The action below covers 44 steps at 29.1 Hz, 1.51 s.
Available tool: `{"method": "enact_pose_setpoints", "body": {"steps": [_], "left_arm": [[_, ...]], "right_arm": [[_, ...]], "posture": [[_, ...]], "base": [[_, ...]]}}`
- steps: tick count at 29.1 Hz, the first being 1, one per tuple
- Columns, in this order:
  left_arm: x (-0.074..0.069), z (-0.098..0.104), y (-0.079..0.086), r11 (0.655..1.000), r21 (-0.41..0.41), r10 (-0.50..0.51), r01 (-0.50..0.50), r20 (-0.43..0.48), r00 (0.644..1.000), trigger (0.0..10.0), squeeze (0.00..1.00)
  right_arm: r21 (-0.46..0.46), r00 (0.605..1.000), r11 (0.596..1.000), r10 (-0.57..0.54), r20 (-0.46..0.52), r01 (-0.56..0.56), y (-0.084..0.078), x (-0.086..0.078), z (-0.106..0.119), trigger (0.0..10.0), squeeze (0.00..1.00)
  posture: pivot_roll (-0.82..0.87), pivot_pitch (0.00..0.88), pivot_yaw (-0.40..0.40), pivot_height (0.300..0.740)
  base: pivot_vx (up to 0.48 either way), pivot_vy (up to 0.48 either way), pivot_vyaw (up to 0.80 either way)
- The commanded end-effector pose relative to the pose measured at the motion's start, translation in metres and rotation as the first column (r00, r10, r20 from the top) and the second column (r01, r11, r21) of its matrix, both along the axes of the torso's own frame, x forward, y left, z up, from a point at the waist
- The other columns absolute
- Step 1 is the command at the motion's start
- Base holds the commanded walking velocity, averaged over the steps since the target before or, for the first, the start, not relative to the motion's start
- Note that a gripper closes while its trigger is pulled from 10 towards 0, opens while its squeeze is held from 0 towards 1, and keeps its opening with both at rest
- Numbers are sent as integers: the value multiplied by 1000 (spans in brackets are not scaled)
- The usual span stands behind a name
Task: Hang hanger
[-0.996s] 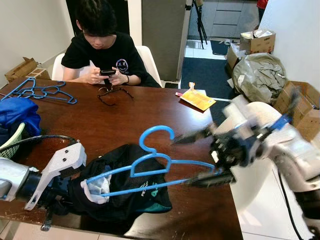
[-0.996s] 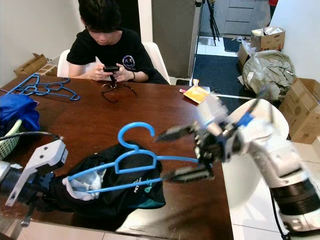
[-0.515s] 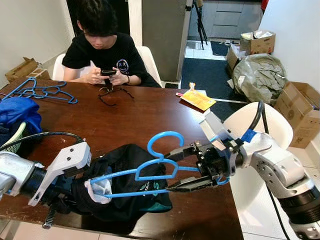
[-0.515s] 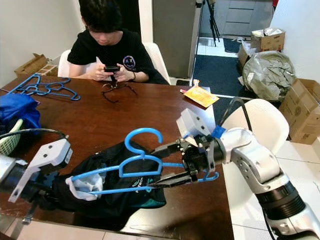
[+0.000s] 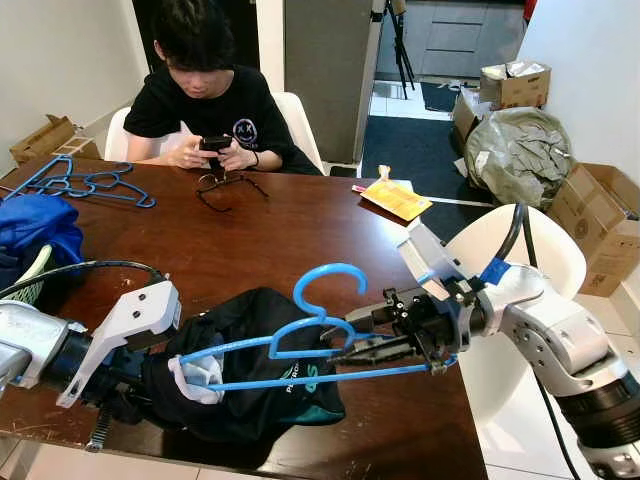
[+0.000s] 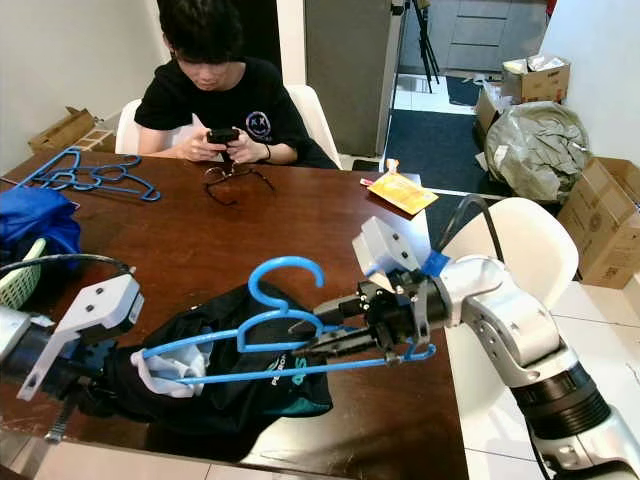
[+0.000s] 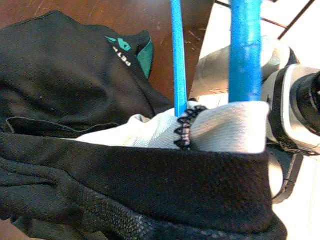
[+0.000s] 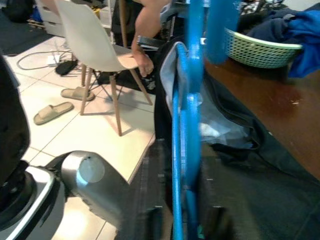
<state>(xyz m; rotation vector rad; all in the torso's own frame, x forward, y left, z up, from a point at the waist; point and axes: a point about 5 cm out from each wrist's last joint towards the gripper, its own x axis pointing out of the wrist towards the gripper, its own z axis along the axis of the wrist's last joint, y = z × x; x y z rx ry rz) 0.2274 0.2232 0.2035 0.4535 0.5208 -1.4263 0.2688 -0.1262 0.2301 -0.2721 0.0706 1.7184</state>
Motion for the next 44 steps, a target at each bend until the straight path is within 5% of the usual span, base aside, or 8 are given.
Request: {"method": "enact_pose_setpoints", "body": {"steps": [1,3,6,27,28,39,41,44], "left_arm": [[2,-2,-4,1000,-9,-12,12,3,1000,10000,0],[3,-3,-3,1000,-2,-5,5,3,1000,10000,0],[4,-6,0,1000,15,9,-9,4,1000,10000,0],[19,-20,-6,995,-18,99,-99,45,994,10000,0],[25,-27,0,984,-20,180,-179,35,983,10000,1000],[38,-55,60,862,129,477,-490,116,871,10000,1000],[38,-53,64,854,111,494,-508,132,859,10000,0],[40,-52,61,848,23,523,-530,131,842,10000,0]], "right_arm": [[7,1000,1000,-8,12,8,1,1,0,0,0],[12,999,1000,-26,19,26,0,3,2,6471,0],[12,998,999,-49,32,49,-3,7,5,0,0],[-88,991,989,-117,61,122,3,12,-22,0,0],[-62,988,987,-149,49,151,9,12,-28,0,0],[9,948,948,-318,2,318,31,13,-62,0,0],[-2,927,927,-375,-7,375,25,11,-70,0,0],[-37,911,911,-412,-5,412,22,8,-81,0,0]], "posture": [[107,0,0,735],[107,0,-1,735],[106,0,-2,735],[63,0,33,735],[17,0,101,735],[-38,0,212,735],[-71,0,249,735],[-124,0,297,735]], "base": [[0,0,0],[0,0,0],[0,0,0],[0,0,0],[0,0,0],[0,0,0],[0,0,0],[0,0,0]]}}
